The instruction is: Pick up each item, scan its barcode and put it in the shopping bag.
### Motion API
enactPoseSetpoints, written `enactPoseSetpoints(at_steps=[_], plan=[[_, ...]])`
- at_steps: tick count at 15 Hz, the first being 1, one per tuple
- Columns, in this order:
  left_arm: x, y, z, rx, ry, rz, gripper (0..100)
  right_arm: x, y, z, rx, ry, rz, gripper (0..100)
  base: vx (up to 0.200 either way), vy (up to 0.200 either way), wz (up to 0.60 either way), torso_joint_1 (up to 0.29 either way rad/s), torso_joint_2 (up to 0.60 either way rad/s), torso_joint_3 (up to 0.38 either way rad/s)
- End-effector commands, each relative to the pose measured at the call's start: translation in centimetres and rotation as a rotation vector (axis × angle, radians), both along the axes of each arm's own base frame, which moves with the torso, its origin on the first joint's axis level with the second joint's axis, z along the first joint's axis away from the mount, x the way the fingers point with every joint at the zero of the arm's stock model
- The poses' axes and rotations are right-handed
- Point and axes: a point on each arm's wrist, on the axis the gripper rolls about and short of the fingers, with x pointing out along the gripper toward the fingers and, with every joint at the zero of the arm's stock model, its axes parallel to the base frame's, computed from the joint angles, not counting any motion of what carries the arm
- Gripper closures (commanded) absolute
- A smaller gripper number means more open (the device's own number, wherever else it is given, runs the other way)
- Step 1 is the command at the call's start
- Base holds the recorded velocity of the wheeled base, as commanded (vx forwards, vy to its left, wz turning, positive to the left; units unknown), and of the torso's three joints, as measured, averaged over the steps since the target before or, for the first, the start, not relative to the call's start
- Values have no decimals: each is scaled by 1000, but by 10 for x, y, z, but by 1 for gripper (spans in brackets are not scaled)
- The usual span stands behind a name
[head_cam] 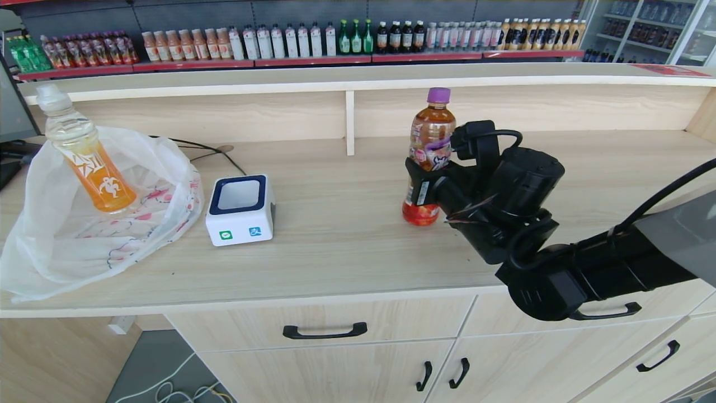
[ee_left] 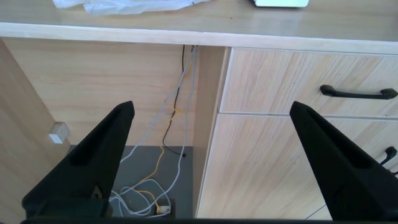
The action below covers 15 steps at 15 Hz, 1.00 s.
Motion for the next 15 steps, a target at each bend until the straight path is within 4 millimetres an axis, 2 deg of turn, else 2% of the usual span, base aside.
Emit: enactPoseSetpoints(at_steps=[1, 4, 7, 10, 15], plan=[[0, 0, 0, 1, 0, -1, 0, -4, -1, 8, 5, -19, 0, 100, 0, 0, 0, 0, 0, 0], [0, 0, 0, 1, -1, 1, 0, -11, -5, 20, -6, -53, -7, 100, 0, 0, 0, 0, 0, 0], [0, 0, 0, 1, -1, 1, 0, -27, -10, 36, -31, -94, -15, 100, 0, 0, 0, 0, 0, 0], [0, 0, 0, 1, -1, 1, 0, -57, -19, 45, -67, -102, -43, 100, 0, 0, 0, 0, 0, 0], [0, 0, 0, 1, -1, 1, 0, -118, -39, 48, -116, -85, -74, 100, 0, 0, 0, 0, 0, 0]])
